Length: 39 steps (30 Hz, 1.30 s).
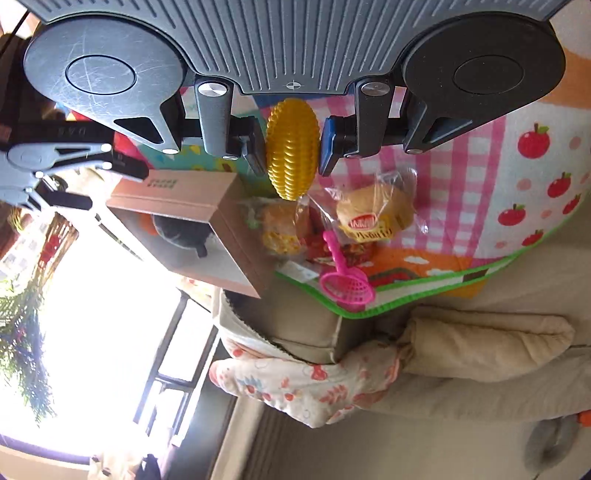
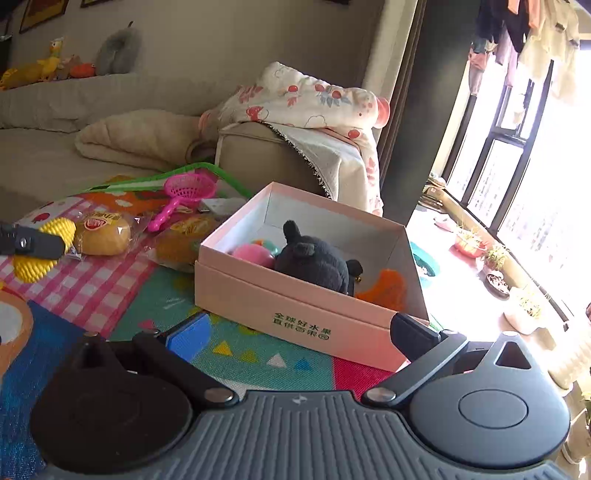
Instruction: Organize objects
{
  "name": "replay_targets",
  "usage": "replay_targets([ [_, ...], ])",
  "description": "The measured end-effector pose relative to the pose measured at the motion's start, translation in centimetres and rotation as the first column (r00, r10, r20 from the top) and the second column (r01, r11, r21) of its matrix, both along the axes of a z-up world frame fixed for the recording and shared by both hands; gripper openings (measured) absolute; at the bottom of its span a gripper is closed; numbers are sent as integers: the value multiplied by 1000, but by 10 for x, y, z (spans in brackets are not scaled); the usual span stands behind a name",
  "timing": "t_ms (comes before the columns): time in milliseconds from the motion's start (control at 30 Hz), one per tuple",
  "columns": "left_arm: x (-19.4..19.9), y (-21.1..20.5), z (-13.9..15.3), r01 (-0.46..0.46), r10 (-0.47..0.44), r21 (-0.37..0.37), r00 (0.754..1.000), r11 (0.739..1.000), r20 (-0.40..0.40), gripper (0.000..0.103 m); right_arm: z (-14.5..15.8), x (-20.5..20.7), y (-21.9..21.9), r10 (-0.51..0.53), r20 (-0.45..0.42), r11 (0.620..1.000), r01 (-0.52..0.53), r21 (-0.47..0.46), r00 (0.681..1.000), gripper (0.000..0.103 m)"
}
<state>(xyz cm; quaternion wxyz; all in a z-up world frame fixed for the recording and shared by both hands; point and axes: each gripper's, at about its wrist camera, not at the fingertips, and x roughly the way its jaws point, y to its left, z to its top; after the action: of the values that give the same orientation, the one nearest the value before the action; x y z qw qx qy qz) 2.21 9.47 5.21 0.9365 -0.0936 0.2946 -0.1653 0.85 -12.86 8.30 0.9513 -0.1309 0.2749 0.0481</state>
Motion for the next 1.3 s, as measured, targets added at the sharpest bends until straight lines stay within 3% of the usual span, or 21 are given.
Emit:
replay_targets([
  [67, -3, -2, -10, 13, -13, 3, 1000, 1000, 6, 34, 15, 5, 6, 32, -7, 999, -32, 17, 999, 103],
  [233, 4, 3, -30, 17, -14, -71, 999, 997, 31, 34, 44, 33, 28, 82, -13, 996, -82, 38, 997, 103],
  [367, 8, 10, -43, 19, -12, -151, 999, 988, 49, 34, 66, 89, 54, 112, -85, 989, -102, 112, 990, 103],
  [433, 4, 25, -43, 3, 19, -241, 996, 970, 89, 34, 70, 130, 70, 125, -147, 980, -99, 171, 981, 103],
  [533, 4, 39, -45, -26, 58, -322, 994, 946, 90, 34, 59, 197, 95, 122, -251, 972, -65, 227, 960, 103],
  [700, 0, 40, -44, -31, 70, -329, 992, 944, 108, 34, 9, 286, 136, 47, -353, 982, 21, 186, 934, 103],
  [800, 2, 42, -45, -36, 74, -343, 993, 939, 96, 34, -21, 313, 152, 15, -394, 991, 39, 129, 919, 103],
  [933, 1, 42, -45, -33, 71, -349, 993, 936, 95, 34, -38, 319, 161, 47, -407, 992, 6, 128, 912, 102],
  [967, 1, 42, -45, -32, 69, -350, 993, 936, 95, 34, -39, 317, 162, 57, -406, 992, -6, 126, 912, 97],
  [1033, 0, 42, -45, -31, 69, -352, 993, 935, 95, 34, -38, 312, 164, 84, -427, 992, -34, 124, 900, 61],
  [1133, 1, 42, -45, -32, 69, -355, 993, 934, 94, 34, -26, 298, 158, 103, -432, 989, -45, 141, 896, 24],
  [1233, 1, 41, -45, -31, 70, -352, 993, 935, 97, 34, -8, 279, 147, 135, -404, 983, -71, 170, 905, 11],
  [1300, 2, 39, -45, -34, 71, -343, 993, 939, 96, 34, 4, 267, 139, 149, -385, 981, -86, 175, 911, 9],
])
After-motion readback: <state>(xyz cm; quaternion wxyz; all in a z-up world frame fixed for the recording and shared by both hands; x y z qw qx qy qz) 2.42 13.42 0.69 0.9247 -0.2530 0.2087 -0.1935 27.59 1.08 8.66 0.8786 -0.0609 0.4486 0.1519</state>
